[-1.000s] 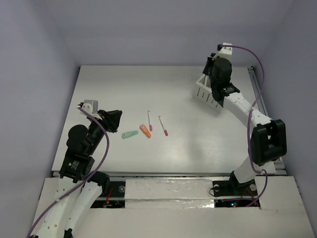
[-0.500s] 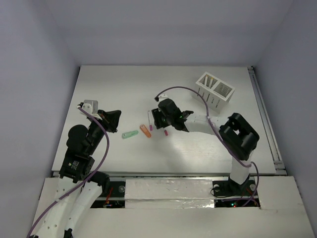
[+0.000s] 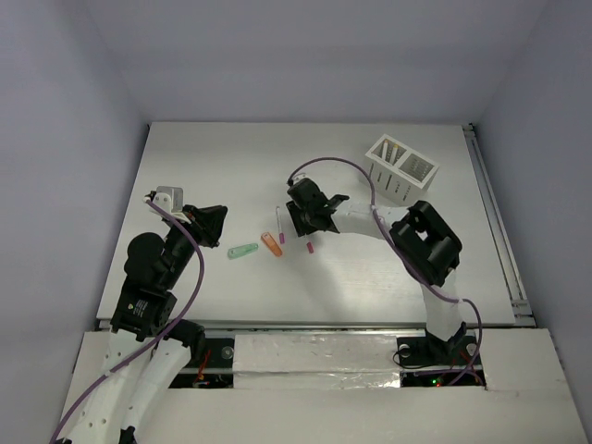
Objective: Sort the stationery into containers
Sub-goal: Pick up the pen from the center of the board, then place the pen in the storage box.
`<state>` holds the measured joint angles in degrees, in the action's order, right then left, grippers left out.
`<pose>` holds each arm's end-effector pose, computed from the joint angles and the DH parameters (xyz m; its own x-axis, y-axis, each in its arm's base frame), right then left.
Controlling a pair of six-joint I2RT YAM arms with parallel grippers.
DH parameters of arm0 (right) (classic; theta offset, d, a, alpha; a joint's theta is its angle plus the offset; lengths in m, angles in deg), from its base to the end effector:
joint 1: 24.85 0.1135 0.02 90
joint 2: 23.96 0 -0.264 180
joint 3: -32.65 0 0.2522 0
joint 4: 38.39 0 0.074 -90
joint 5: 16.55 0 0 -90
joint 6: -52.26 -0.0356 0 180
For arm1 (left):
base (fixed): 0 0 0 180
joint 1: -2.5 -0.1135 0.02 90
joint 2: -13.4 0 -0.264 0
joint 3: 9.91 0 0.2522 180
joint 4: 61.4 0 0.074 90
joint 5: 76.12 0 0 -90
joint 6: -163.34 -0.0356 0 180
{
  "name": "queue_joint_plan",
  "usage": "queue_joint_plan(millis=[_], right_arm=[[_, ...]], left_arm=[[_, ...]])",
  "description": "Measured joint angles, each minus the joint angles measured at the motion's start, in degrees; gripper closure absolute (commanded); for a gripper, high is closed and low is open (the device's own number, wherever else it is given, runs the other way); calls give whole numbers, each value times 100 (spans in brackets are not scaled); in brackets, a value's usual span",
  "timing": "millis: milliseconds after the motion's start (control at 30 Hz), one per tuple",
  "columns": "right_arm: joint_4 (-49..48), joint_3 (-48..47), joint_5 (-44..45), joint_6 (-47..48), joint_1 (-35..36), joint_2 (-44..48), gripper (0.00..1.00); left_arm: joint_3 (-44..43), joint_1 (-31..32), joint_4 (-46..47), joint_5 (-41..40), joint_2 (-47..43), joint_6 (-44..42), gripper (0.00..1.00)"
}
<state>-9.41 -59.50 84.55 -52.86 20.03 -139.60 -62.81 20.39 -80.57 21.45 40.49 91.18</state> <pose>0.3109 0.2999 0.1646 -0.7014 -0.3373 -0.6279 -0.4417 0.8971 0.0115 0.1133 -0.0415 0.3562 -0.0267 -0.3105 -0.9502 0.4421 0.8488 -0.2898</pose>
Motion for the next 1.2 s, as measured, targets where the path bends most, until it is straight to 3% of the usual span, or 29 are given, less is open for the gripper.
queue_joint_plan(millis=[100,200,233,300,500,700,967,1200], right_arm=[[240,-321,216,26,48,-203,61],[468,-584,385,31,63,-345,83],[553,-691,437,31,63,-400,94],[728,-855,544,11,63,-476,100],[702,-802,798,-83,96,-409,100],[-46,-197,1034,-195,-116,501,100],[-2422,24,1532,52,-1781,1755,100],[-3810,-391,2026,625,-2756,1097,100]], left_arm=[[0,0,0,0,0,0,91],[0,0,0,0,0,0,90],[0,0,0,0,0,0,90],[0,0,0,0,0,0,90],[0,0,0,17,0,0,90],[0,0,0,37,-17,0,89],[0,0,0,59,-37,0,89],[0,0,0,59,-37,0,89]])
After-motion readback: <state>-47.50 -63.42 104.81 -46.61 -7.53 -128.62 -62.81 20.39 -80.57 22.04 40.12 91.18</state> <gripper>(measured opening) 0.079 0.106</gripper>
